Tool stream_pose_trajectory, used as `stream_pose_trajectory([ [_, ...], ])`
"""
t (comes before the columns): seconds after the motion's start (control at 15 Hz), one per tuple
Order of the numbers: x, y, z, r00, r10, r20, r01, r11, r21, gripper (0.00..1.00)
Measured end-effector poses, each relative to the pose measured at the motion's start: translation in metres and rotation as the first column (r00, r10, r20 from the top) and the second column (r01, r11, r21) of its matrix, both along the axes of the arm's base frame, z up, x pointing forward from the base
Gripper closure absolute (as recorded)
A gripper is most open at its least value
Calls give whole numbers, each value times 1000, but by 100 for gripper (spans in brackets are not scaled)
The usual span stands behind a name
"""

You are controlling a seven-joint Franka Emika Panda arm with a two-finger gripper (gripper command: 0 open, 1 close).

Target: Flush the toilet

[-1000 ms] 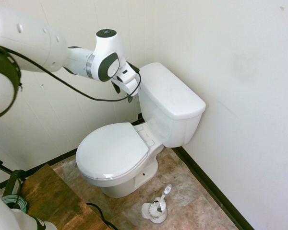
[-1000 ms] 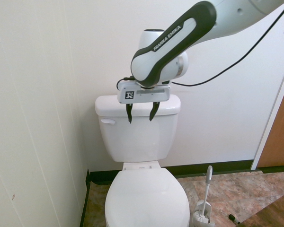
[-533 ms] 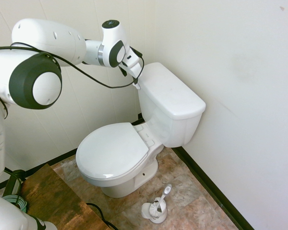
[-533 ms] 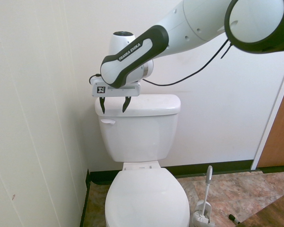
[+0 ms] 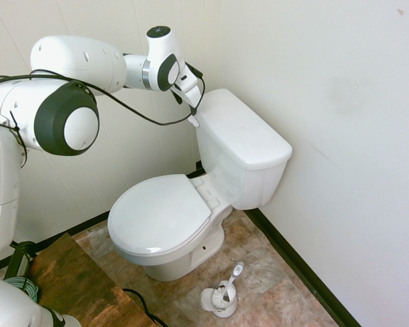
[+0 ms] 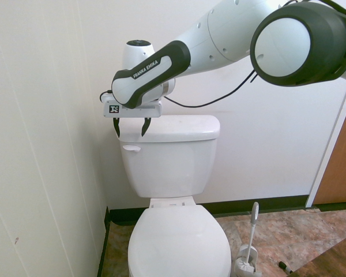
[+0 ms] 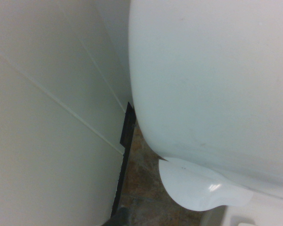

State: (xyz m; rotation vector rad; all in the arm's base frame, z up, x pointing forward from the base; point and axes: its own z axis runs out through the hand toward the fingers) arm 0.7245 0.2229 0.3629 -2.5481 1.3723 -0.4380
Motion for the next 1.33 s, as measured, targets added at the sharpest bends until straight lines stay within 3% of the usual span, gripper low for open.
stream_pose_trajectory([
  [0.93, 2, 1, -3, 999, -22, -23, 23, 999, 39, 100],
  [1.33, 10, -5, -26, 999, -26, -44, 29, 998, 53, 100],
])
